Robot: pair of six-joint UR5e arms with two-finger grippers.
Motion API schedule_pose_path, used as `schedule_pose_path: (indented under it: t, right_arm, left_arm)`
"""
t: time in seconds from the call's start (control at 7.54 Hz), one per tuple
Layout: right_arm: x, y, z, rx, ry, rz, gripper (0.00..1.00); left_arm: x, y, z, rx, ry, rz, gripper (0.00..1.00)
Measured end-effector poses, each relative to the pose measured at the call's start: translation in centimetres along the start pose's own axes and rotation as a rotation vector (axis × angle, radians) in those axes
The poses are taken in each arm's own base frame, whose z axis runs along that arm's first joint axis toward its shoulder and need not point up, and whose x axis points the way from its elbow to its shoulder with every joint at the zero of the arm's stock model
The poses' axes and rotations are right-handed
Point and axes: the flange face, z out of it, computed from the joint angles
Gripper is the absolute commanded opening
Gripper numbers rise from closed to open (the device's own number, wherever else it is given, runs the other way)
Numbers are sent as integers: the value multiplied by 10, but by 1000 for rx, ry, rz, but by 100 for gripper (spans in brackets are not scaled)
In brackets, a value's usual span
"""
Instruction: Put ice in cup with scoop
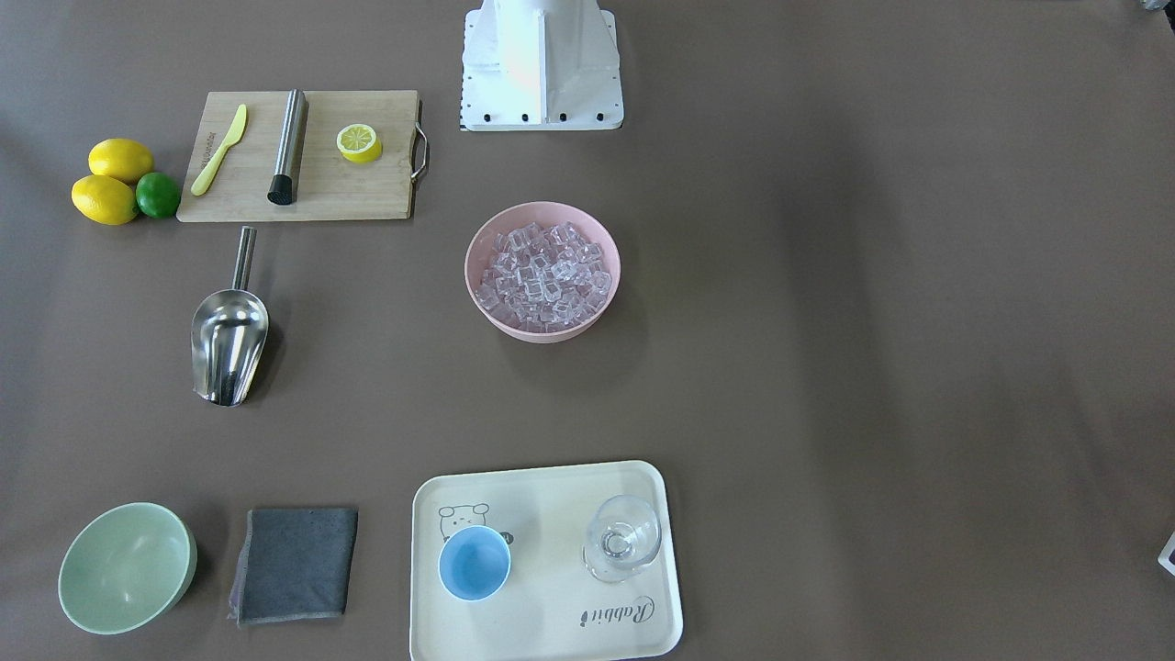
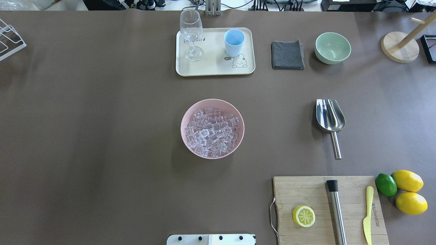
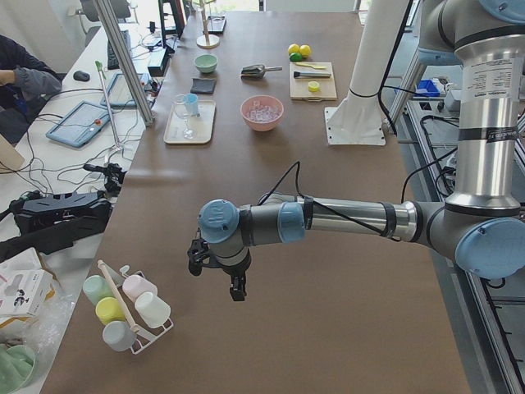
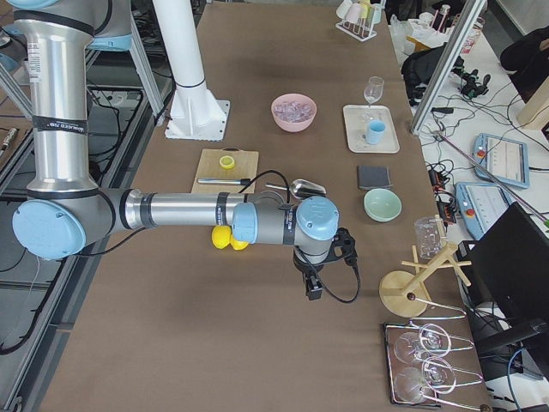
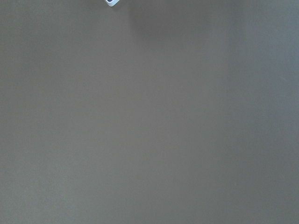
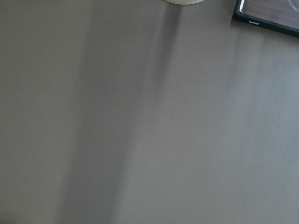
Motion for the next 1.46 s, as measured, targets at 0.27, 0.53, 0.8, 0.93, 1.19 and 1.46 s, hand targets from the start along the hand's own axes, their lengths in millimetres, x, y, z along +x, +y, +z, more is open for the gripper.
schedule_pose_path:
  t: [0.27,0.53,0.8,0.93,1.19,1.46]
  right_arm:
    - [-5,4,-4,8,3,-8,100]
    - [-25,-1,-16,25,33,-7,100]
    - [-78,-21,-8,12,27,65,100]
    - [-116,-33,0,-1,17,112,100]
    - [-196,-51,19,-33,-9,231,100]
    - [-258,-54,43,-53,-43,340,100]
  left_arm:
    - [0,-1,1,0,1,5,98]
    - [9,-5,8,-13,1,30,98]
    - [26,-9,23,-43,-4,74,98]
    - [31,-10,24,-43,-3,89,98]
    - [58,-20,21,-5,14,206,98]
    - [134,-27,29,-11,69,371,98]
